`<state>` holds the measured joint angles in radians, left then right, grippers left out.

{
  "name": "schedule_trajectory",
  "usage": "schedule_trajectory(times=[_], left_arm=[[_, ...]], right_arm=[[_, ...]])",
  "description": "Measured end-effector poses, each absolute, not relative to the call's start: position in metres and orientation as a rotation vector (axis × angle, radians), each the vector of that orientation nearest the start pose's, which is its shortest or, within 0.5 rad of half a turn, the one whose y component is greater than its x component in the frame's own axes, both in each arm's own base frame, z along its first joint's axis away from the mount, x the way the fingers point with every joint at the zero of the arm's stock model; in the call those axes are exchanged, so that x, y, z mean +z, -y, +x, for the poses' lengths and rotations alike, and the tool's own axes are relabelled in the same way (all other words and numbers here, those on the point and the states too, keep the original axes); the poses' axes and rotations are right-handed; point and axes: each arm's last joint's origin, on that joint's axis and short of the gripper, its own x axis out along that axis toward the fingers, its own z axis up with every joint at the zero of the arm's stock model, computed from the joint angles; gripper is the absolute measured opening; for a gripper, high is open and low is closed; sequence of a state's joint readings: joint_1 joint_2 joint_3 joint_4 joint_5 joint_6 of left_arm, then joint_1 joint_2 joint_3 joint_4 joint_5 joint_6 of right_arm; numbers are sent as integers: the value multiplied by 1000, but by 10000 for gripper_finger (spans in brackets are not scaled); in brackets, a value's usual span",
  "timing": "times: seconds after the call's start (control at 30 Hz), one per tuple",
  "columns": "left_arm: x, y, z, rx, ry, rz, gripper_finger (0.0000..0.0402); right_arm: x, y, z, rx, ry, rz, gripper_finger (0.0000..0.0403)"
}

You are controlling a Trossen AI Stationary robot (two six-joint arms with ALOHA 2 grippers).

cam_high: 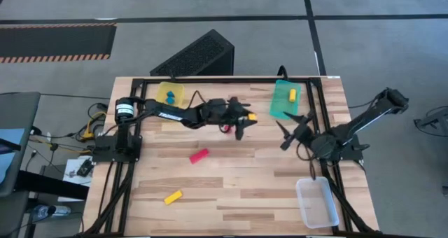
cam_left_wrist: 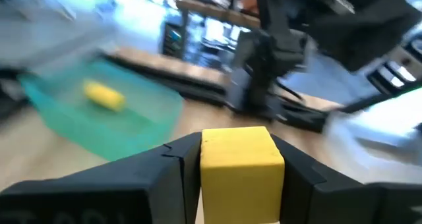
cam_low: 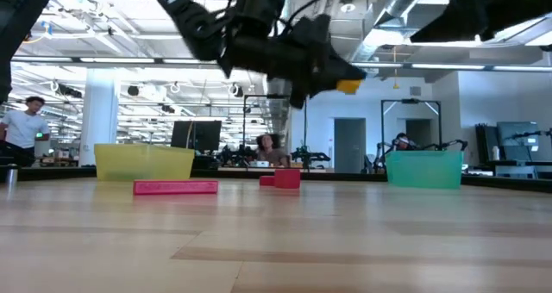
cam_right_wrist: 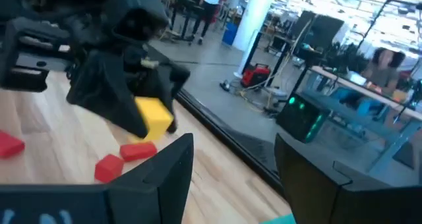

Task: Sort & place blocks by color
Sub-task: Put the yellow square block into the light blue bin

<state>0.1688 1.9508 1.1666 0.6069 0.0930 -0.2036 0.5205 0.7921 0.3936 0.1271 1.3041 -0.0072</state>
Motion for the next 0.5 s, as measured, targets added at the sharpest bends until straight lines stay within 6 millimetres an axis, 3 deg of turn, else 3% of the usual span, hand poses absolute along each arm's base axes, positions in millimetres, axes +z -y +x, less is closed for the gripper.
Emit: schedule_trajectory(times=[0.13, 0.3, 0.4, 0.5], left_arm=[[220, -81, 430, 149, -140, -112, 119], [226, -99, 430, 174, -121, -103, 112], [224, -111, 439, 177, -70, -141, 112], [204, -120, 460, 131, -82, -202, 113]], right_arm=[[237, -48, 137, -773, -148, -192, 223], [245, -47, 126, -749, -112, -156, 215], [247, -47, 124, -752, -101, -145, 210], [247, -46, 123, -757, -97, -140, 204]])
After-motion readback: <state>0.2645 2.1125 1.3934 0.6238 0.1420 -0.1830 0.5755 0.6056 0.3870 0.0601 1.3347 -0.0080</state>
